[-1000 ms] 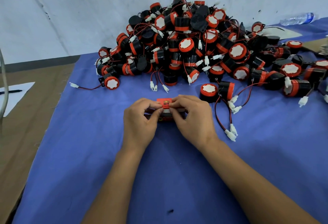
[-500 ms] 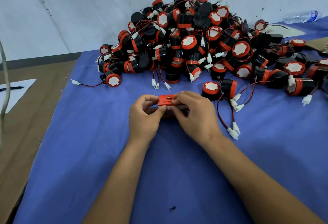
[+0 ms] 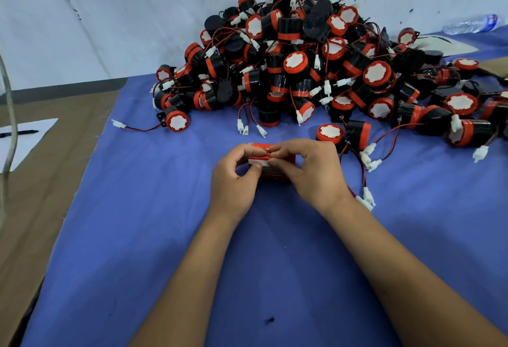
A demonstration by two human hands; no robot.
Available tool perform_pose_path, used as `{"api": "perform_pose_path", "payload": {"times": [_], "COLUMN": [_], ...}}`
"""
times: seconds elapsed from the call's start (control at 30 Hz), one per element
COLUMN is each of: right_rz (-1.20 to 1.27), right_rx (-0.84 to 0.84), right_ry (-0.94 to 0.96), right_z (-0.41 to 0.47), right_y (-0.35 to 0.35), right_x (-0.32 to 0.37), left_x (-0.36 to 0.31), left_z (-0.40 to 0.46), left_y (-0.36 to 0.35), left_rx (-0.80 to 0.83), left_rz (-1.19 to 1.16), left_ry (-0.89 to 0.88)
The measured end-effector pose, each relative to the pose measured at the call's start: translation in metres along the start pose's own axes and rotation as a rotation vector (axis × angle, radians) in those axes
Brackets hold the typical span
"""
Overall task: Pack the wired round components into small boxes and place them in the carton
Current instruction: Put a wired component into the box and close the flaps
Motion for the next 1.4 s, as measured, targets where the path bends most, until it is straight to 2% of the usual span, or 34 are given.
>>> {"api": "perform_pose_path", "payload": {"times": [0.13,0.27,0.33,0.43,0.57,0.7,0.8,0.9,1.03,1.2,1.3,1.4], "right_rz": [0.019,-0.025,-0.038,-0.114,0.055,0.034,-0.018,0.006,0.006,0.022,-0.049,-0.063], "right_rx": [0.052,0.051,0.030,0.069,0.206,0.061,0.034,0.061,0.078,0.004,-0.033,-0.020], "right_ry": [0.007,0.097,0.136,0.103,-0.016,0.029,0.068,0.048,0.040,-0.012,0.000,0.020], "right_z": [-0.001,-0.005,-0.006,-0.005,-0.011,-0.016,-0.014,-0.012,-0.011,-0.010,-0.004,-0.004], "right_y": [0.001,0.004,0.005,0.000,-0.002,0.019,0.020,0.013,0.008,0.010,0.013,0.012], "right_x": [-0.003,0.004,0.009,0.004,-0.010,-0.007,-0.003,-0.003,-0.004,-0.005,-0.002,0.002], "left_x": [-0.021,-0.031,-0.028,-0.013,-0.009,-0.017,-0.021,-0.019,-0.013,-0.015,-0.015,-0.016], "left_z": [-0.003,-0.003,-0.002,0.000,-0.002,-0.005,-0.007,-0.007,-0.004,-0.004,-0.003,-0.003], "left_y": [0.010,0.008,0.005,0.003,0.002,0.005,0.001,-0.008,-0.006,-0.004,-0.004,0.000], "left_rx": [-0.068,-0.052,-0.022,0.038,0.028,-0.035,0.003,0.067,0.069,0.053,0.070,0.073], "left_rz": [0.262,0.342,0.343,0.249,0.221,0.337,0.381,0.379,0.356,0.313,0.286,0.259], "left_ry": [-0.242,-0.356,-0.349,-0.227,-0.191,-0.293,-0.320,-0.294,-0.237,-0.244,-0.207,-0.198]}}
Point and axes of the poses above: each hand's wrist, its own z-axis towards the middle knuckle, its own y-axis out of the back of the hand, x = y × z, the point moved 10 cm from there along z, towards the middle knuckle, and after that the axes turned 1 degree about y, right-handed, at the moved point
